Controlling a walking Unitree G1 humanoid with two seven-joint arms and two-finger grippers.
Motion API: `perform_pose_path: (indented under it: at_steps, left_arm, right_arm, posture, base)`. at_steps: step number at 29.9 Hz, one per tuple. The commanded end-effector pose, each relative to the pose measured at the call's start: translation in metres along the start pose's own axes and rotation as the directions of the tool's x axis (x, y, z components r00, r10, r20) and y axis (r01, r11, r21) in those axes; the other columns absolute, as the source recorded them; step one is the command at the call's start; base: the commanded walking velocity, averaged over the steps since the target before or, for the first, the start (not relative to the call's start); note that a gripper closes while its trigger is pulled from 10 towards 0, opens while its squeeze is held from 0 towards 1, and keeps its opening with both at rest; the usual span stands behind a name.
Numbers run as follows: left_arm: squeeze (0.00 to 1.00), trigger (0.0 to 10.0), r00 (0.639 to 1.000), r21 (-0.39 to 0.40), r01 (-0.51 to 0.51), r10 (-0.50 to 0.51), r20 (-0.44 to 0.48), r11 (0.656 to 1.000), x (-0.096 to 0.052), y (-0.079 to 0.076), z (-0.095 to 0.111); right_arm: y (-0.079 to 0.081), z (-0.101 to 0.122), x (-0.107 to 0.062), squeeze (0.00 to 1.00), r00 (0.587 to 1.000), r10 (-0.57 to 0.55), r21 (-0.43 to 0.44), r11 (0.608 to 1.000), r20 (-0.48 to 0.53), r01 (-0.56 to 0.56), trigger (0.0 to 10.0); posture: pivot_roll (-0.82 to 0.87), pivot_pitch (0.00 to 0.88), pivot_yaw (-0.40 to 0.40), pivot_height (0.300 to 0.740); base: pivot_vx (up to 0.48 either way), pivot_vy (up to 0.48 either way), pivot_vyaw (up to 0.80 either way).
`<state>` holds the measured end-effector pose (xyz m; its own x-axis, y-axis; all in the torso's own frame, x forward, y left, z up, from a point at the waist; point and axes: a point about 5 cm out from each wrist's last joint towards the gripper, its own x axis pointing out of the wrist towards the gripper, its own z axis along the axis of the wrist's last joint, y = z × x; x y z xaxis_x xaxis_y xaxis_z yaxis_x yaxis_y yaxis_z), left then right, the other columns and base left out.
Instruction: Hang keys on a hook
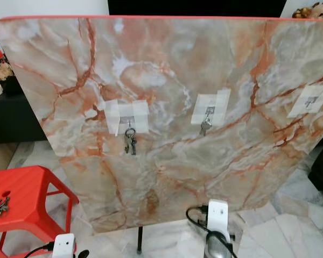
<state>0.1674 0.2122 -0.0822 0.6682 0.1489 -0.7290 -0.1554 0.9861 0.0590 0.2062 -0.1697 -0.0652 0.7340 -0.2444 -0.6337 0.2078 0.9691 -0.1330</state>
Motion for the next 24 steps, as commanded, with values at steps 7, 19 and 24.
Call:
perform_pose_path:
  at_steps: [7,19,24]
  left_arm:
    - [0.0,10.0,1.0,0.04,-0.004,0.004,-0.016,0.999,0.001,0.005,0.001]
    - [0.0,10.0,1.0,0.059,-0.014,0.016,-0.026,0.998,0.001,0.012,0.001]
    - [0.0,10.0,0.999,0.04,-0.026,0.027,-0.029,0.999,0.0,0.013,0.0]
  right_arm:
    - [-0.006,-0.044,-0.013,0.0,0.982,0.028,-0.04,0.999,-0.186,-0.036,10.0]
    - [-0.017,-0.07,-0.024,0.0,0.954,0.006,0.075,0.997,-0.299,0.017,10.0]
    - [-0.021,-0.073,-0.025,0.0,0.952,0.001,0.034,0.999,-0.307,0.01,10.0]
  posture:
    - [0.05,0.0,-0.037,0.74]
    - [0.04,0.0,-0.017,0.74]
    - [0.05,0.0,-0.023,0.74]
  base:
    - [0.0,0.0,0.0]
    - [0.0,0.0,0.0]
    - [0.0,0.0,0.0]
